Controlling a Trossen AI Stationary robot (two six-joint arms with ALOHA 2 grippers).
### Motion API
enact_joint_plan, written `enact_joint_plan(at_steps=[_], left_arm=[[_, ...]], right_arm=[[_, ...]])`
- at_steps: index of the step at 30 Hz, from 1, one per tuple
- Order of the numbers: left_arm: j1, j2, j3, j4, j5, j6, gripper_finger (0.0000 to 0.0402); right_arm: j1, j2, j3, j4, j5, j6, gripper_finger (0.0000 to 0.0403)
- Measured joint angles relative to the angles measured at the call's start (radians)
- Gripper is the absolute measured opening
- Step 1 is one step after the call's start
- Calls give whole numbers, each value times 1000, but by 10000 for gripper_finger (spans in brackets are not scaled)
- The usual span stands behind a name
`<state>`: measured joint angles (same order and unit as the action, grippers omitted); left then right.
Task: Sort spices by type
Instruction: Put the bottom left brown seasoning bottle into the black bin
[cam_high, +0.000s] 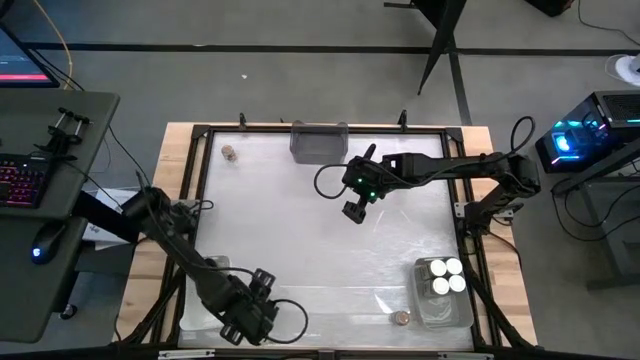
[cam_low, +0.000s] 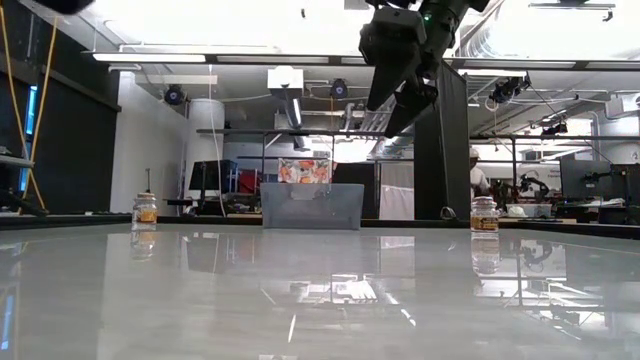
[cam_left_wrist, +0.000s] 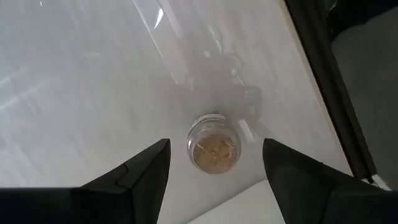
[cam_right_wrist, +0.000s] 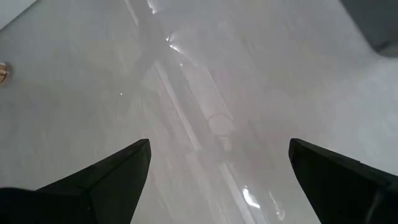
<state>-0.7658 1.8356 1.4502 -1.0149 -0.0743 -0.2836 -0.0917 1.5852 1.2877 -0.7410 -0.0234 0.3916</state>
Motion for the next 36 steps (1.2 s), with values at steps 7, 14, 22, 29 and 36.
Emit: enact_joint_plan(at_steps=[7, 14, 22, 29, 36], left_arm=[[28, 17, -9, 64, 51, -138, 239], [33, 17, -50, 60, 72, -325, 239], [10, 14, -117, 97, 89, -449, 239], [20, 17, -173, 159, 83, -474, 239], [21, 17, -195, 190, 79, -474, 239]], right_arm=[[0, 0, 0, 0, 15, -7, 378], [0, 0, 0, -3, 40, -7, 378], [0, 0, 0, -3, 41, -7, 378], [0, 0, 0, -3, 50, -8, 378], [0, 0, 0, -5, 50, -8, 378]])
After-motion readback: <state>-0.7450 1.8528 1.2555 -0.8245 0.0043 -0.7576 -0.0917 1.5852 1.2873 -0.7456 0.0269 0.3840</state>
